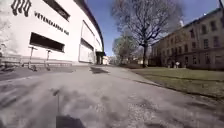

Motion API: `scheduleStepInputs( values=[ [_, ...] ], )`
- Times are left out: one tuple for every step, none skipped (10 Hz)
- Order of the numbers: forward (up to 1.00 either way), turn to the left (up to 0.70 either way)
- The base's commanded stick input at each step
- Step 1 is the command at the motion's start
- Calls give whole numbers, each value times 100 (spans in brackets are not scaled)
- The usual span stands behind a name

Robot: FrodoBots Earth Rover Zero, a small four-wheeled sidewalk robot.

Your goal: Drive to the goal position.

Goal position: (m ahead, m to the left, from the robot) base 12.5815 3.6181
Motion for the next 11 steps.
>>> scheduleStepInputs(
  values=[
    [100, 0],
    [100, 0],
    [100, 0],
    [100, 0],
    [100, 0],
    [100, 0],
    [100, 0],
    [100, 0],
    [100, 0],
    [100, 0],
    [100, 0]
  ],
)
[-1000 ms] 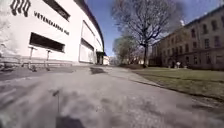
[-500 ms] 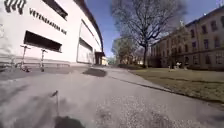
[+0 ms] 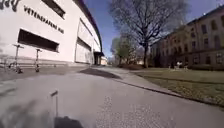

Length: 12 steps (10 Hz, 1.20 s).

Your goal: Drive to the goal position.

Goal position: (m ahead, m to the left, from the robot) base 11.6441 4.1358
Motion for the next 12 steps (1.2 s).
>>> scheduleStepInputs(
  values=[
    [100, 0],
    [100, 0],
    [100, 0],
    [100, 0],
    [100, 0],
    [100, 0],
    [100, 0],
    [100, 0],
    [100, 0],
    [100, 0],
    [100, 0],
    [100, 0]
  ],
)
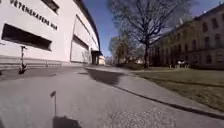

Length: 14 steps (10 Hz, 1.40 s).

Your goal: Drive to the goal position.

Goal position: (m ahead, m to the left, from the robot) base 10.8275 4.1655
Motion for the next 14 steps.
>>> scheduleStepInputs(
  values=[
    [100, 0],
    [100, 0],
    [100, 0],
    [100, 0],
    [100, 0],
    [100, 0],
    [100, 0],
    [100, 0],
    [100, 0],
    [100, 0],
    [100, 0],
    [100, 0],
    [100, 0],
    [100, 0]
  ],
)
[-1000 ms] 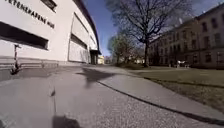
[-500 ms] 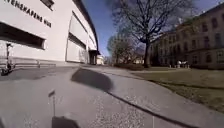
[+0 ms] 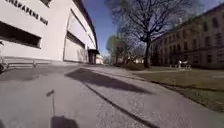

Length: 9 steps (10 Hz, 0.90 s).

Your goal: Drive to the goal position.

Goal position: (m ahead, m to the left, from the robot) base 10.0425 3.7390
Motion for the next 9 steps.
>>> scheduleStepInputs(
  values=[
    [100, 0],
    [100, 0],
    [100, 0],
    [100, 0],
    [100, 0],
    [100, 0],
    [100, 0],
    [100, 0],
    [100, 0]
  ],
)
